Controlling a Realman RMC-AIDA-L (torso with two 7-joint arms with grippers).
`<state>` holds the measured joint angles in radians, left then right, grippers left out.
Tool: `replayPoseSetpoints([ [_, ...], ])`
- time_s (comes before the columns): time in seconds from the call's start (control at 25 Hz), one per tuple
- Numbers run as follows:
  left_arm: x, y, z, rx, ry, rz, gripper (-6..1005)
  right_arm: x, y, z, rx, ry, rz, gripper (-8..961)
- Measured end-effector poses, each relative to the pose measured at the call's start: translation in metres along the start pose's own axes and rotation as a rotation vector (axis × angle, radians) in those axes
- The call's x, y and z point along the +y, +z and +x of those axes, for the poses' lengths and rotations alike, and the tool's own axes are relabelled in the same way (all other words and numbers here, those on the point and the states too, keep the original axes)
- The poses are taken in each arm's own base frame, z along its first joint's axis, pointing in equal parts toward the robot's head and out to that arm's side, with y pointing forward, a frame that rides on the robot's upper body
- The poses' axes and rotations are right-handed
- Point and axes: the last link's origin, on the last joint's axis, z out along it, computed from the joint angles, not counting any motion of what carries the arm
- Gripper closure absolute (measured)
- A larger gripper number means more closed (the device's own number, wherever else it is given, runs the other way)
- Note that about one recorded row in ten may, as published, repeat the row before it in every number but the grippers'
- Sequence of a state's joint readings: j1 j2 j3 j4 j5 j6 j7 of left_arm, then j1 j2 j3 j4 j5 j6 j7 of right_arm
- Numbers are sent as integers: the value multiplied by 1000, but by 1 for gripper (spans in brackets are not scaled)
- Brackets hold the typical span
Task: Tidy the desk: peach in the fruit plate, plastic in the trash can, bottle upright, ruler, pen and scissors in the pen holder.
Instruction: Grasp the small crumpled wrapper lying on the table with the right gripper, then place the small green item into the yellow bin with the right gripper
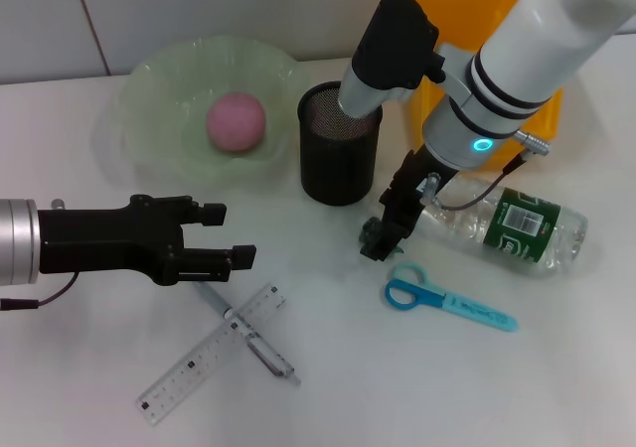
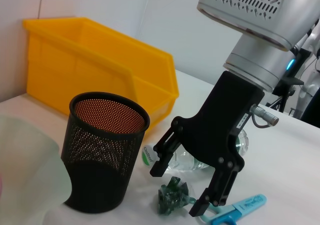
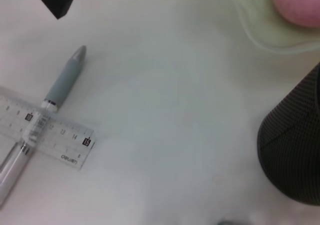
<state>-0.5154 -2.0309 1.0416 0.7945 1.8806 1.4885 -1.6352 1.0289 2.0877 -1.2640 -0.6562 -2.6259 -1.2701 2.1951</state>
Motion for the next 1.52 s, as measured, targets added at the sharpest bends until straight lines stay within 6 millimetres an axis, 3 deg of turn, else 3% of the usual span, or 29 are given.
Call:
replayPoseSetpoints([
  [1.16, 0, 1, 0, 7, -4, 2, 198, 0, 8, 4, 26, -7, 6, 221],
  [1.36, 0, 1, 0, 8, -4, 3, 198, 0, 6, 3, 20, -4, 7, 451],
  [1.52, -1, -1, 0, 6, -3, 6, 198, 5, -6, 0, -38, 14, -38, 527],
])
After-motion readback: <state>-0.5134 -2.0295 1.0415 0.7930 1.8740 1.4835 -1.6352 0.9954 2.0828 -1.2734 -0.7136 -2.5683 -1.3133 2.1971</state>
